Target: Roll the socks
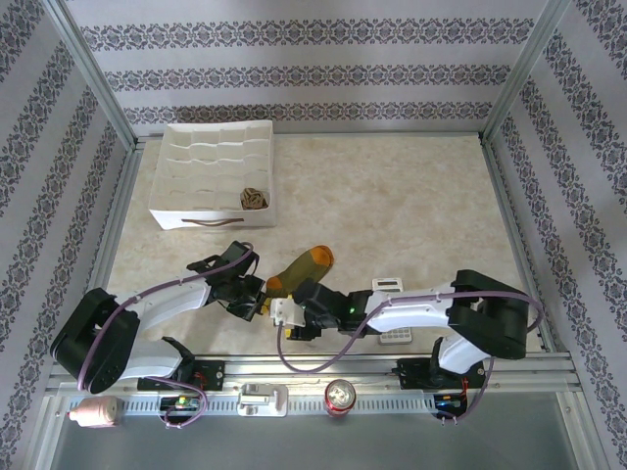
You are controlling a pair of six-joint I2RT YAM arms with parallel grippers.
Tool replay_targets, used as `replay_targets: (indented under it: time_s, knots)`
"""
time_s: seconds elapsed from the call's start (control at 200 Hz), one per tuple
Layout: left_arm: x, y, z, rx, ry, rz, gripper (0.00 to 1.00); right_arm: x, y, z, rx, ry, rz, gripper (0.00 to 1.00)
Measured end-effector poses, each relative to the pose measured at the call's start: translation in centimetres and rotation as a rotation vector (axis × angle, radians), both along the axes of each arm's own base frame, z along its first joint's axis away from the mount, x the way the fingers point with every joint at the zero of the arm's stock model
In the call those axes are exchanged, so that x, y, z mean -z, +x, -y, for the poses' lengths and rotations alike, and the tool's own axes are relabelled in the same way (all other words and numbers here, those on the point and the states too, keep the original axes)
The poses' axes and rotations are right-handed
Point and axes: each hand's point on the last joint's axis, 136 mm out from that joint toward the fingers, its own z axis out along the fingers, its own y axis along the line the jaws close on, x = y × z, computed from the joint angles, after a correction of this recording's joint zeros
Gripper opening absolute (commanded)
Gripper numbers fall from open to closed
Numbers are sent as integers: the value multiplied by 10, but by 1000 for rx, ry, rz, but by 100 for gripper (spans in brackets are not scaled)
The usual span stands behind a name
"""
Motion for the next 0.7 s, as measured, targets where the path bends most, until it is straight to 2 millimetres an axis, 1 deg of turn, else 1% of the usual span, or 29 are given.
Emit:
replay_targets:
  time_s: [0.14, 0.305, 0.42, 0.52, 0.55, 0.61, 0.699]
  knots:
    - [0, 0, 0, -2, 0, -5, 0, 14, 9, -7, 18, -63, 65, 54]
    - [0, 0, 1, -2, 0, -6, 0, 14, 20, -12, 44, -75, 95, 39]
    - [0, 0, 0, -3, 0, -7, 0, 16, 24, -15, 54, -84, 96, 22]
    - [0, 1, 0, -4, 0, -5, 0, 17, 27, -14, 65, -83, 87, 2]
    - [0, 1, 0, -7, 1, -3, 0, 17, 28, -14, 66, -81, 82, 0]
    - [-1, 3, -2, -14, 2, 3, 12, 17, 29, -14, 74, -69, 61, 0]
    - [-3, 3, -6, -27, 4, 21, 34, 15, 32, -16, 80, -41, 6, 0]
